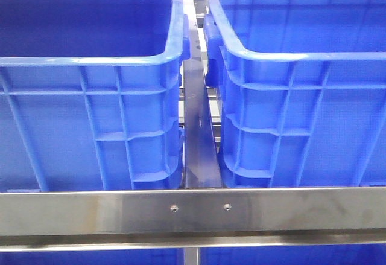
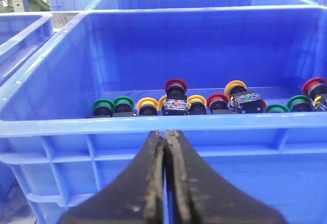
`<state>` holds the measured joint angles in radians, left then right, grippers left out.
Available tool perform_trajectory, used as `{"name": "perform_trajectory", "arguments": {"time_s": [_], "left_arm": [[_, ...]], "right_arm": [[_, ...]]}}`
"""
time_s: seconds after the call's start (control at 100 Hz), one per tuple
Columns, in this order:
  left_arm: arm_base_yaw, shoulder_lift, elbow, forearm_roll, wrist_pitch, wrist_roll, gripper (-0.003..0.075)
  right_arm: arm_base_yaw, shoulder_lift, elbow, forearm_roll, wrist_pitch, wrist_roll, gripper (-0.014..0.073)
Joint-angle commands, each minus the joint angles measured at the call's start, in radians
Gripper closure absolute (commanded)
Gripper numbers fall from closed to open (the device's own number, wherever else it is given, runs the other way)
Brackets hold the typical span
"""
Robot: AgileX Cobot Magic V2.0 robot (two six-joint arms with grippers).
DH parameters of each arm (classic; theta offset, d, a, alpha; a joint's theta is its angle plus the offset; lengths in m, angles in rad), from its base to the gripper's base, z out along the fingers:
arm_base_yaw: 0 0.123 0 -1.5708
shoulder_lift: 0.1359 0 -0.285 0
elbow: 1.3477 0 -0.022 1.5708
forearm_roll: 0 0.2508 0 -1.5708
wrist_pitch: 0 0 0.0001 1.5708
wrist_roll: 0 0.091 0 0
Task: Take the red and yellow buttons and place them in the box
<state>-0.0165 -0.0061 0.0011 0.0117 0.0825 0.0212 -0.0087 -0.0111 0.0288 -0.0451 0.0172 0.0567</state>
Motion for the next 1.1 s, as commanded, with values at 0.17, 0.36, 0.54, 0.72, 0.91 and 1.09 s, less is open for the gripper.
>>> {"name": "perform_trajectory", "arguments": {"time_s": [0.17,0.36,0.54,0.72,0.91,1.09], "left_arm": [[-0.004,-0.031,0.053,0.000,-0.088,-0.012,0.0740],[-0.004,-0.031,0.053,0.000,-0.131,-0.012,0.0740],[-0.004,-0.031,0.010,0.000,-0.135,-0.012,0.0740],[-0.004,-0.031,-0.062,0.000,-0.110,-0.012,0.0740],[-0.004,-0.029,-0.165,0.000,0.014,-0.012,0.0740],[-0.004,0.013,-0.297,0.000,0.186,-0.010,0.0740]], "right_arm": [[-0.003,-0.022,-0.016,-0.005,-0.075,0.001,0.0663],[-0.003,-0.022,-0.016,-0.005,-0.075,0.001,0.0663],[-0.003,-0.022,-0.016,-0.005,-0.075,0.001,0.0663],[-0.003,-0.022,-0.016,-0.005,-0.075,0.001,0.0663],[-0.003,-0.022,-0.016,-0.005,-0.075,0.001,0.0663],[-0.003,-0.022,-0.016,-0.005,-0.075,0.001,0.0663]]}}
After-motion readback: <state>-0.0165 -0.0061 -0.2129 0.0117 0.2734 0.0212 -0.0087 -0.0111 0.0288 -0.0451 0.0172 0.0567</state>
